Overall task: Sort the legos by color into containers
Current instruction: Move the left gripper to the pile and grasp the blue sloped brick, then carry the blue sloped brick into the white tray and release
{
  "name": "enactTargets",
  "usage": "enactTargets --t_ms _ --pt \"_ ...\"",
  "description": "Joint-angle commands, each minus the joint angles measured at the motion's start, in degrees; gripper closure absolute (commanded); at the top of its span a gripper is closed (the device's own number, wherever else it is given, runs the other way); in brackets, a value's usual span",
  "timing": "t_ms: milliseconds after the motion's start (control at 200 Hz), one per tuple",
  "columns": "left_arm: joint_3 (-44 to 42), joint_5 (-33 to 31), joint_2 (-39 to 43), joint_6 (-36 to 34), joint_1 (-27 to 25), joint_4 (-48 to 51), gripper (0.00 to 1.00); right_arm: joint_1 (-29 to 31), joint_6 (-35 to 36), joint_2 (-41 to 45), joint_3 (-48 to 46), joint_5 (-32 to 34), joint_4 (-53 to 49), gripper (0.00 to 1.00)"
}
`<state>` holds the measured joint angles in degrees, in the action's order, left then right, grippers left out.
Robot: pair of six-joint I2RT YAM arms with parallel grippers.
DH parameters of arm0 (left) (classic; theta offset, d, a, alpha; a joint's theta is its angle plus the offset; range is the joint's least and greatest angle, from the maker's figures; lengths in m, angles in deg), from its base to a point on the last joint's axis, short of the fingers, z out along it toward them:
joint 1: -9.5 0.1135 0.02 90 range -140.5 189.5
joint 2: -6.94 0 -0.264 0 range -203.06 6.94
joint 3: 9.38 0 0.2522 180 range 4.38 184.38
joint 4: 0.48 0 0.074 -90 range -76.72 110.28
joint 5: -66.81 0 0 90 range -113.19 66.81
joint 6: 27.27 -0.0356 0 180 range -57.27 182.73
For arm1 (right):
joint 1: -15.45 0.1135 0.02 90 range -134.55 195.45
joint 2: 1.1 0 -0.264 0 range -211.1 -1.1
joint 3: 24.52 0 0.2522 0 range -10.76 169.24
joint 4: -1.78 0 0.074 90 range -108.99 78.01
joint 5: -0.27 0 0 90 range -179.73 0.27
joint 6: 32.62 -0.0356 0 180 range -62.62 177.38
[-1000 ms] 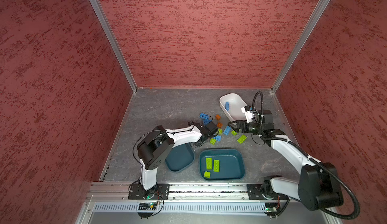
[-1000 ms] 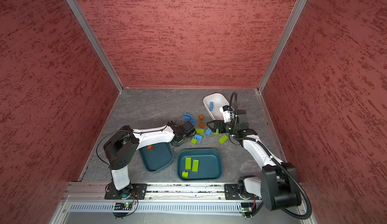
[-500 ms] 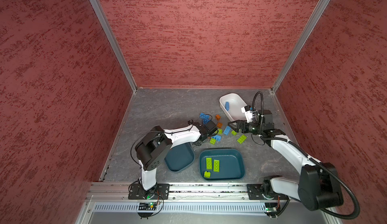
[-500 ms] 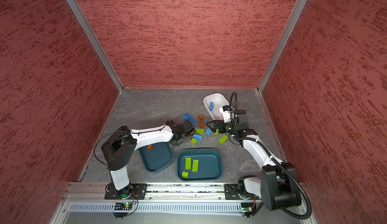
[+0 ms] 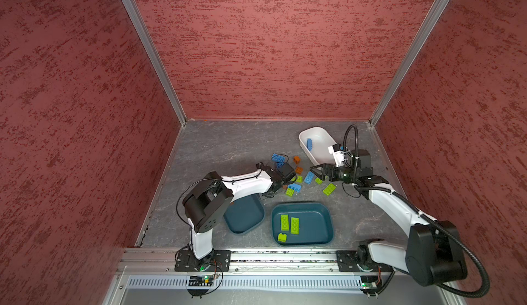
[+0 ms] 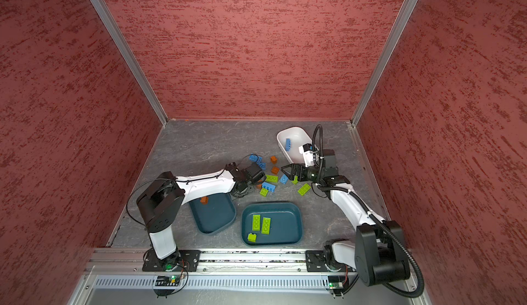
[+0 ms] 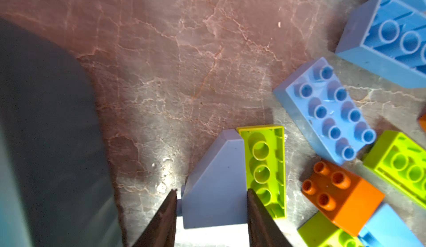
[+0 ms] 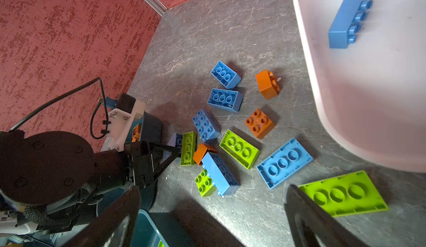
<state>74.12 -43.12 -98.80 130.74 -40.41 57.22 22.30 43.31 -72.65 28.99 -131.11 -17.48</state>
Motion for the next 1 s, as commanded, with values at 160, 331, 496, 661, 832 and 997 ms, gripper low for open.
enactTargets --t_ms 160,331,496,661,832,997 --pt "-1.1 0.2 2.1 -1.8 0.5 -0.9 0.6 -0.3 1.2 0.2 1.7 -1.3 1.0 0.01" --pt "1.4 -2.0 3.5 -5.4 0.7 1.6 0.6 -0.3 1.1 0.4 1.7 -1.1 1.1 0.01" --pt "5.1 -3.5 3.7 -11.1 0.9 4.5 0.6 -0.3 1.0 1.0 1.7 0.0 1.2 0.01" --pt "9.6 -2.4 4.5 -21.7 2.0 3.4 0.6 -0.3 0.7 2.4 2.1 3.2 1.0 0.01" --pt "14.6 7.5 3.4 -36.8 4.4 -4.1 0.61 -1.1 -0.2 3.6 3.0 7.6 0.4 0.01" --pt "21.2 13.8 -0.7 -46.8 6.2 -9.6 0.62 -2.3 -1.4 4.6 3.5 11.5 0.1 0.01"
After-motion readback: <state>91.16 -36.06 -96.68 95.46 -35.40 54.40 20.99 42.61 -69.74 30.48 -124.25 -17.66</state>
